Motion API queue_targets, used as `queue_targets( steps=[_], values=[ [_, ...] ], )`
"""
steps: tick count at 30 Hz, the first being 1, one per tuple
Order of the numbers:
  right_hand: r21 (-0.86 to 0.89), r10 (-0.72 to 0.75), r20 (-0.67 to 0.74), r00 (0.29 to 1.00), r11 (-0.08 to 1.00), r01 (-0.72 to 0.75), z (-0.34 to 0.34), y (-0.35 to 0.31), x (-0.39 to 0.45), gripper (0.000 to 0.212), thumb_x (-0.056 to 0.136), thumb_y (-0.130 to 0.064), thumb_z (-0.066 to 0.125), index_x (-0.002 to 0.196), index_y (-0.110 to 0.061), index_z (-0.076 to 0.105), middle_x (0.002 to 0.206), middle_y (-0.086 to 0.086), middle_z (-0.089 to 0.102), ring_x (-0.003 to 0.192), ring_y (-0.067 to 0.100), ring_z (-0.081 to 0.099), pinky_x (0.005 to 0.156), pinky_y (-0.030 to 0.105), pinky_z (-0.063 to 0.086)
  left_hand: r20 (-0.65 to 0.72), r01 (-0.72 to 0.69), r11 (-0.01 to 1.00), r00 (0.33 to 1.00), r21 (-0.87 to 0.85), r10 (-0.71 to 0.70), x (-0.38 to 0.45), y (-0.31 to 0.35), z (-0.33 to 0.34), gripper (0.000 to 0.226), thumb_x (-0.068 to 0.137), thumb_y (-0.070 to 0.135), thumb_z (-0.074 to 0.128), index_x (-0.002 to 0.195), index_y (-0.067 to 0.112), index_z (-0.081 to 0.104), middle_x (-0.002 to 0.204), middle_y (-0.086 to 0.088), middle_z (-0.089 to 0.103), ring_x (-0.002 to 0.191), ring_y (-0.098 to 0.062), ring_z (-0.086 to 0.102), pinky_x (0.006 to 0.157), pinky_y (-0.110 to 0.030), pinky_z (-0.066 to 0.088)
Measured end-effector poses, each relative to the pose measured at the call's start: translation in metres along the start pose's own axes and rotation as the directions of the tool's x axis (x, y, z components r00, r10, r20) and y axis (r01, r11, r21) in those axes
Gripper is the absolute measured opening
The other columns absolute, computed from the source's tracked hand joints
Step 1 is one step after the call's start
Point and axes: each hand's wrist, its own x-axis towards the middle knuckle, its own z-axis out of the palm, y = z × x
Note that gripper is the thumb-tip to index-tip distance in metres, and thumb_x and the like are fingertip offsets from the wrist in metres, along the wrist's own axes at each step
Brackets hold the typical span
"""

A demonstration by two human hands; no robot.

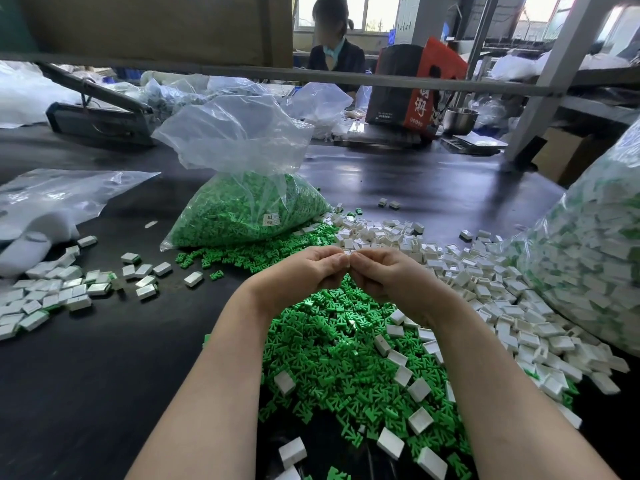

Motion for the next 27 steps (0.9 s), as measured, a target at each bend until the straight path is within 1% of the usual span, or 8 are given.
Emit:
queue_targets(
  steps=[3,6,10,13,17,21,25,27],
  values=[
    [0.018,-0.019,0.007,1.0,1.0,0.019,0.001,0.0,0.0,0.047,0.098,-0.034,0.05,0.097,0.013,0.053,0.06,-0.002,0.038,0.048,0.006,0.029,0.043,0.019,0.023,-0.005,-0.006,1.0,1.0,-0.023,0.006,0.0,-0.001,-0.002,0.022,0.103,0.02,0.043,0.088,0.015,0.059,0.071,0.005,0.045,0.061,-0.001,0.043,0.06,-0.012,0.04],
    [0.059,-0.054,0.032,0.998,0.997,0.052,0.0,0.0,-0.002,0.036,0.09,-0.042,0.052,0.078,-0.008,0.057,0.054,-0.008,0.04,0.046,0.006,0.03,0.043,0.018,0.024,-0.017,-0.004,0.997,1.0,-0.073,0.003,0.002,-0.001,-0.001,0.021,0.102,0.016,0.045,0.089,0.016,0.061,0.071,0.009,0.053,0.065,0.004,0.05,0.068,-0.01,0.047],
    [0.048,-0.071,0.016,0.997,0.996,0.07,0.0,-0.003,-0.002,0.028,0.093,-0.035,0.051,0.076,-0.015,0.06,0.056,-0.012,0.047,0.047,0.003,0.037,0.043,0.014,0.031,-0.019,0.022,0.999,1.0,0.041,-0.021,0.001,-0.002,-0.006,0.02,0.101,0.018,0.048,0.095,0.011,0.065,0.085,-0.005,0.06,0.083,-0.016,0.052,0.084,-0.029,0.045],
    [0.007,-0.084,0.001,0.996,0.996,0.084,0.002,-0.005,-0.002,0.036,0.09,-0.041,0.052,0.07,-0.011,0.055,0.055,-0.003,0.042,0.048,0.009,0.033,0.045,0.018,0.029,-0.098,-0.015,0.99,0.995,0.143,0.03,0.0,-0.003,-0.01,0.011,0.097,0.017,0.056,0.1,0.013,0.067,0.077,0.004,0.063,0.07,-0.006,0.053,0.07,-0.019,0.043],
    [0.062,-0.098,-0.091,0.991,0.993,0.103,0.002,-0.004,-0.001,0.04,0.091,-0.042,0.052,0.062,-0.015,0.054,0.049,-0.005,0.042,0.044,0.008,0.033,0.044,0.017,0.03,-0.157,-0.09,0.992,0.982,0.088,0.103,-0.001,-0.001,-0.011,0.005,0.088,0.014,0.068,0.093,0.015,0.067,0.069,0.005,0.068,0.061,-0.004,0.058,0.057,-0.012,0.045],
    [0.171,0.004,-0.116,0.993,0.985,0.016,0.003,-0.001,0.002,0.051,0.09,-0.057,0.044,0.067,-0.014,0.059,0.047,-0.005,0.045,0.041,0.008,0.033,0.04,0.018,0.028,-0.265,-0.152,0.983,0.948,0.101,0.174,0.0,0.002,-0.007,0.006,0.084,0.017,0.073,0.088,0.018,0.069,0.072,0.001,0.067,0.067,-0.009,0.059,0.063,-0.02,0.049],
    [0.225,0.09,0.03,0.995,0.97,-0.095,0.003,0.0,0.004,0.076,0.086,-0.072,0.028,0.085,-0.006,0.067,0.053,0.0,0.051,0.042,0.01,0.038,0.039,0.019,0.028,-0.3,-0.166,0.973,0.931,0.162,0.209,0.001,0.006,-0.005,0.009,0.08,0.02,0.075,0.087,0.022,0.071,0.082,-0.015,0.069,0.074,-0.026,0.061,0.077,-0.041,0.055],
    [0.263,0.087,0.069,0.994,0.96,-0.102,0.004,0.001,0.006,0.075,0.086,-0.072,0.029,0.086,-0.006,0.066,0.056,0.001,0.053,0.045,0.011,0.039,0.04,0.02,0.028,-0.307,-0.162,0.969,0.927,0.184,0.214,0.002,0.006,-0.005,0.009,0.081,0.019,0.076,0.086,0.024,0.071,0.082,-0.011,0.072,0.076,-0.028,0.064,0.076,-0.041,0.056]
  ],
)
